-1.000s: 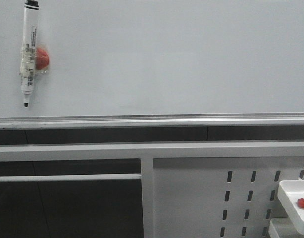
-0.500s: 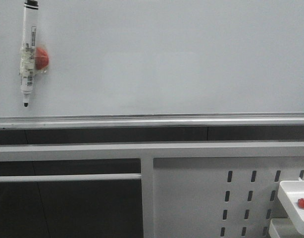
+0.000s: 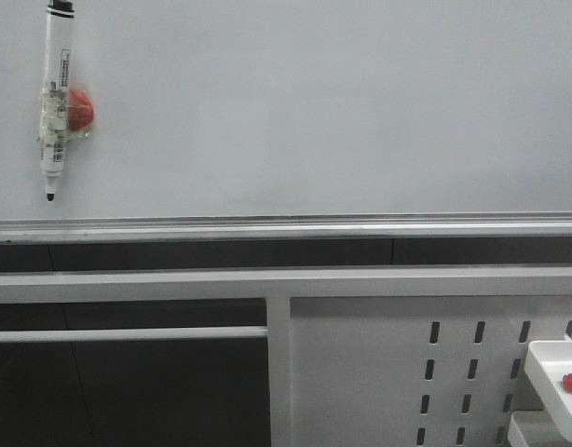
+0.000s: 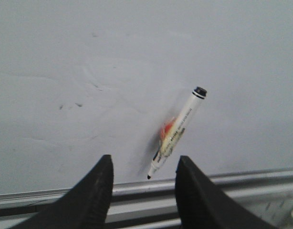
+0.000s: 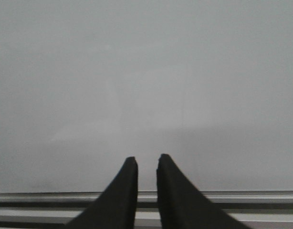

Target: Write number 1 on whiteboard

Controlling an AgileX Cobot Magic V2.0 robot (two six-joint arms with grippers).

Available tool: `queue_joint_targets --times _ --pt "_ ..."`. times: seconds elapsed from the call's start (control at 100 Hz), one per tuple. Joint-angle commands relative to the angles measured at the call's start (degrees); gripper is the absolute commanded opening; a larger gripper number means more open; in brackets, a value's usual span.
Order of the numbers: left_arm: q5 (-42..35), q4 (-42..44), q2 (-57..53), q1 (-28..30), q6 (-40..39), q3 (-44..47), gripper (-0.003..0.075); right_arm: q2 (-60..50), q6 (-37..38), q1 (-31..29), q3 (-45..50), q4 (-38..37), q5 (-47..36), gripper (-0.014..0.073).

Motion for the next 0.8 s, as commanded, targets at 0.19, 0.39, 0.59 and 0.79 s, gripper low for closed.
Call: queue_joint_targets --times 0.19,0.39,0.59,0.79 --pt "3.15 1.90 27.48 -7.52 8.33 -11.85 0.0355 15.08 -4.19 5.14 -6.19 -0.82 -4.09 0.0224" --pt "-13.46 1.52 35.69 -12.32 8.22 -11.85 0.0305 16.24 -4.19 7.62 -6.19 -1.10 -5.11 0.0224" --pt "-22.79 0.58 42.05 -14.23 8.22 -11.85 0.0305 16.24 -4.19 7.62 -6.19 -1.10 -5.11 0.0224" --pt "-28.48 -2.96 48.57 -14.23 8.22 -11.85 0.0305 16.24 -4.19 7.62 -6.19 -1.10 -5.11 0.0224"
